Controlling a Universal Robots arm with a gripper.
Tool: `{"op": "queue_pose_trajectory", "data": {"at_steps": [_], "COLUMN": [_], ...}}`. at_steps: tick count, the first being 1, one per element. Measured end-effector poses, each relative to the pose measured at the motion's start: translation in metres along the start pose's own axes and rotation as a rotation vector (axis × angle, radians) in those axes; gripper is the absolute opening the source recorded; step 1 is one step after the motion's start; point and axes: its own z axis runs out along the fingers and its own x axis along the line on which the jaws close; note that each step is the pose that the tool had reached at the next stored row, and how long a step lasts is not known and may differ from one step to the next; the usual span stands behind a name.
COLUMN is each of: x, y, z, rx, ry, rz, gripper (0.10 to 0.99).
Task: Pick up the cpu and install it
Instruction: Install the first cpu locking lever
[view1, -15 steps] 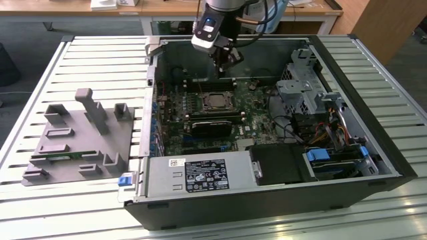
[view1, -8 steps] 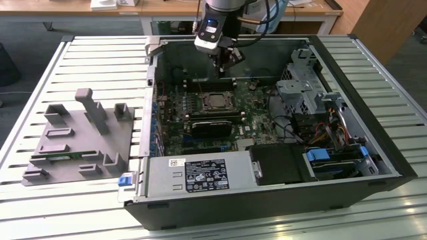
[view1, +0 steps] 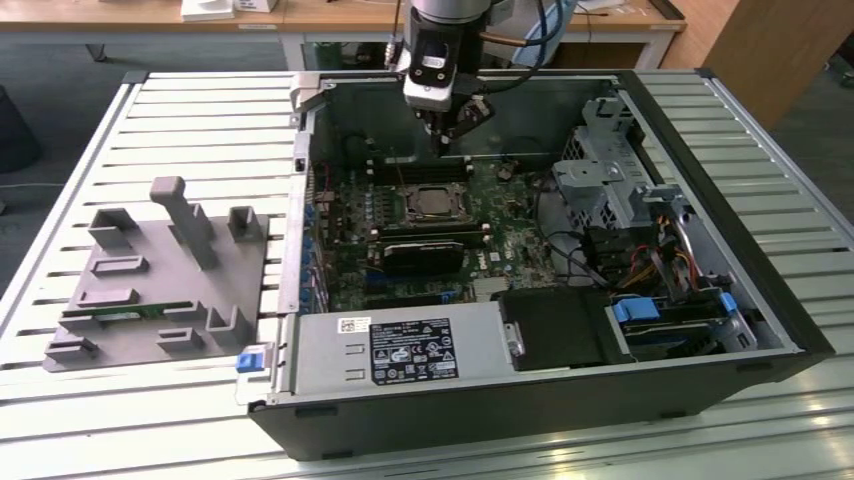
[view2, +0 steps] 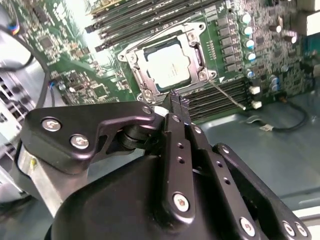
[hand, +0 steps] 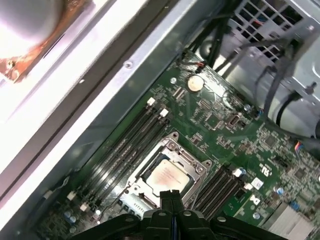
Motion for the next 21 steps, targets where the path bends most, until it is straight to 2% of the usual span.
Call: {"op": "queue_pose_trajectory", "data": {"at_steps": [21], "x": [0.0000], "y": [0.0000], "z": [0.0012], "rx": [-0.006], "ry": [0.0070], "rz": [-0.379], "gripper": [0.106]}}
